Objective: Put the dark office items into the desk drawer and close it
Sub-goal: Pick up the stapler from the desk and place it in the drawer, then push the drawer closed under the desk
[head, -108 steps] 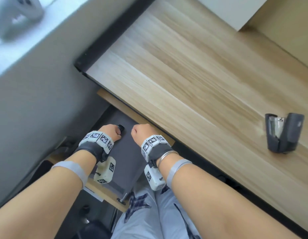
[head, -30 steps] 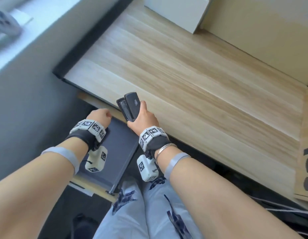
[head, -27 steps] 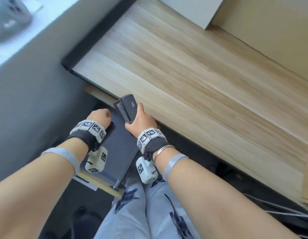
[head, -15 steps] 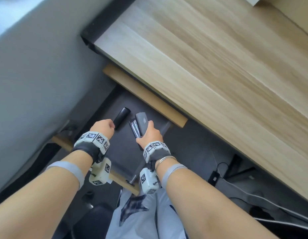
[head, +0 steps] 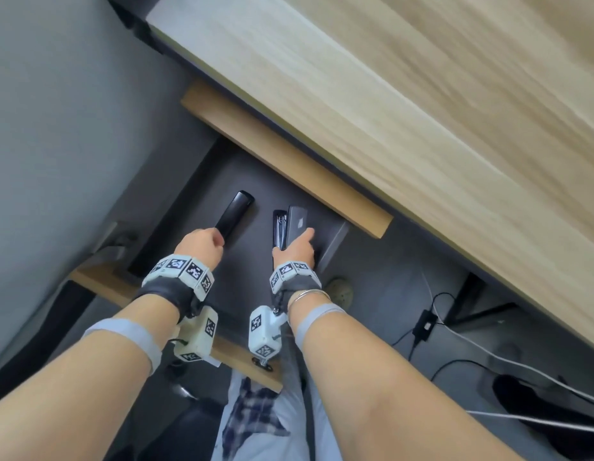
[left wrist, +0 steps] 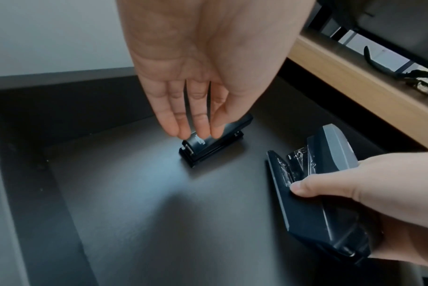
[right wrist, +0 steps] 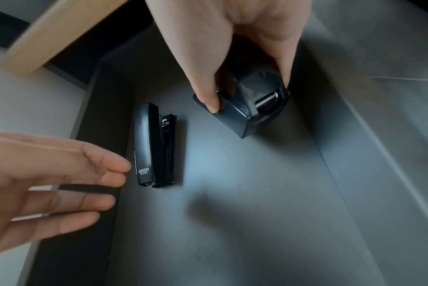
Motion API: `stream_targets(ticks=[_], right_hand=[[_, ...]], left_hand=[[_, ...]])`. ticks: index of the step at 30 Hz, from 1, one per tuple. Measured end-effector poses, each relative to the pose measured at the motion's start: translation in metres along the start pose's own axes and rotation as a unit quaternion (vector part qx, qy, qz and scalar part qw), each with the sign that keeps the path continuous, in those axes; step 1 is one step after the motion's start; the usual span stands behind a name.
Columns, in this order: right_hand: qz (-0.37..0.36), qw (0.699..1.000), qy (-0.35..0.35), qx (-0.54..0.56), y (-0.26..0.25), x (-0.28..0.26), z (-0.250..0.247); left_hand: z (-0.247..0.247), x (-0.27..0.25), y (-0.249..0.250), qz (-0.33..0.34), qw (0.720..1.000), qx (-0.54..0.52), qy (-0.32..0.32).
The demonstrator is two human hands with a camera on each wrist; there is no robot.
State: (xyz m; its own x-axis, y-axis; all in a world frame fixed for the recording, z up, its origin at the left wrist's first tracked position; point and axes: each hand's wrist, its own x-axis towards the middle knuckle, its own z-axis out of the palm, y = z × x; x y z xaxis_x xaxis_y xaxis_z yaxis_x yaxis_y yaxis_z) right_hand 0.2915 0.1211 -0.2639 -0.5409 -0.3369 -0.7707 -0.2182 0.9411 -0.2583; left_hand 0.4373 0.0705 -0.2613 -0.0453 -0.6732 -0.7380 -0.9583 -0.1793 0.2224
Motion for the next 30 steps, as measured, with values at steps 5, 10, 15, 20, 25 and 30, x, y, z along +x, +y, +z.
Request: stream_targets(ticks=[5,10,15,20,25,30], right_hand=[[0.006,1.000,0.007,0.010,0.001,0.001,0.018],[0.001,1.000,-0.007,0.017,-0.001,0.000,0.025],[0.000,0.999,-0.040,0.000,-0.005,-0.003,0.012],[-0.050,0.996,-0.044,-0.061,-0.016,-0.019,-0.021],[-0.171,0.969,-0.017,-0.180,-0.032,-0.044,-0.062],[-0.316,0.933,0.007,-0.172,-0.057,-0.079,-0.105]], left_hand=[[0.002,0.010,-0.009,-0.004,1.000,0.003,-0.009],[0.000,0.016,-0.014,-0.010,1.000,-0.008,-0.007],[-0.001,0.006,-0.019,-0.034,0.999,0.005,-0.007],[-0.011,-0.017,-0.027,-0.052,0.998,0.041,-0.018],[-0.027,-0.047,-0.041,-0.096,0.993,0.070,-0.009],[-0.036,-0.082,-0.062,-0.151,0.979,0.128,-0.047]])
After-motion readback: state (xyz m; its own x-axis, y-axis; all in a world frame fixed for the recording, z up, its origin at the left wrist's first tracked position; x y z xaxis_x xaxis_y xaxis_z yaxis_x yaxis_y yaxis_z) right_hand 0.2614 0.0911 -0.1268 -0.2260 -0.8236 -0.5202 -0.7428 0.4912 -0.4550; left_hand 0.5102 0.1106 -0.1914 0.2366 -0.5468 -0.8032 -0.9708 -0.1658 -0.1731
